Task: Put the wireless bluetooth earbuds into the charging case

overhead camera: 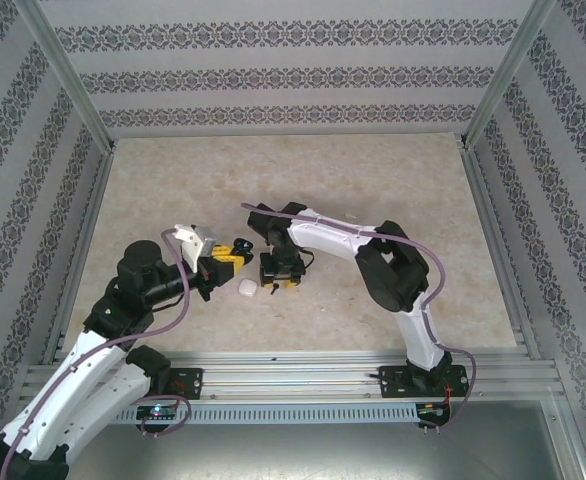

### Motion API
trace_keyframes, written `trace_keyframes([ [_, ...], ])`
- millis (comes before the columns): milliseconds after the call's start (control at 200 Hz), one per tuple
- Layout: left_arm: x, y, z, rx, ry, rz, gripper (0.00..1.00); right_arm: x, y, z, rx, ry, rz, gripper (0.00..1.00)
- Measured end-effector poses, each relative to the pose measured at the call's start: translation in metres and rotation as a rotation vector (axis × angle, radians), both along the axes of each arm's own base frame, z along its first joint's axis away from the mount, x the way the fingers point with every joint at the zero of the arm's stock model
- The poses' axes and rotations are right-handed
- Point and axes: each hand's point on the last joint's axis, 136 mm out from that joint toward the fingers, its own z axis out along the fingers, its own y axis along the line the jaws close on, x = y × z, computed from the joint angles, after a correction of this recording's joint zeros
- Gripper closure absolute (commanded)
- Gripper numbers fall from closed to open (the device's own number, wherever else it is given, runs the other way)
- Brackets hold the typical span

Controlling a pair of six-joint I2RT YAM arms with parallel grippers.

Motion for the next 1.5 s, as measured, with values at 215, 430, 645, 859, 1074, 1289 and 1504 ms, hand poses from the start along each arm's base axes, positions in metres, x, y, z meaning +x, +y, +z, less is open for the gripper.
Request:
trace_keyframes([
  [215,-0.004,-0.001,0.0,-0.005,-0.001,-0.017,1.0,0.002,0.006,-0.007,0.032,-0.002,-0.058,0.64],
  [430,-0.006,-0.002,-0.003,-0.004,0.007,-0.025,1.0,-0.005,-0.002,-0.02,0.004,0.026,-0.106,0.65],
  [645,-0.009,-0.001,-0.001,-0.01,-0.002,-0.033,1.0,0.0,0.006,-0.019,0.035,0.019,-0.132,0.71],
  [859,-0.015,0.0,-0.002,-0.012,-0.001,-0.043,1.0,0.001,0.008,-0.02,0.041,0.015,-0.137,0.76],
  [1074,-0.02,0.002,-0.003,-0.014,-0.004,-0.044,1.0,0.003,0.01,-0.023,0.027,0.02,-0.128,0.77],
  [1289,-0.025,0.004,-0.002,-0.017,-0.008,-0.048,1.0,0.005,0.014,-0.026,0.008,0.032,-0.108,0.75],
  [1504,-0.029,0.005,-0.007,-0.018,0.0,-0.05,1.0,0.005,0.014,-0.025,-0.012,0.026,-0.089,0.76],
])
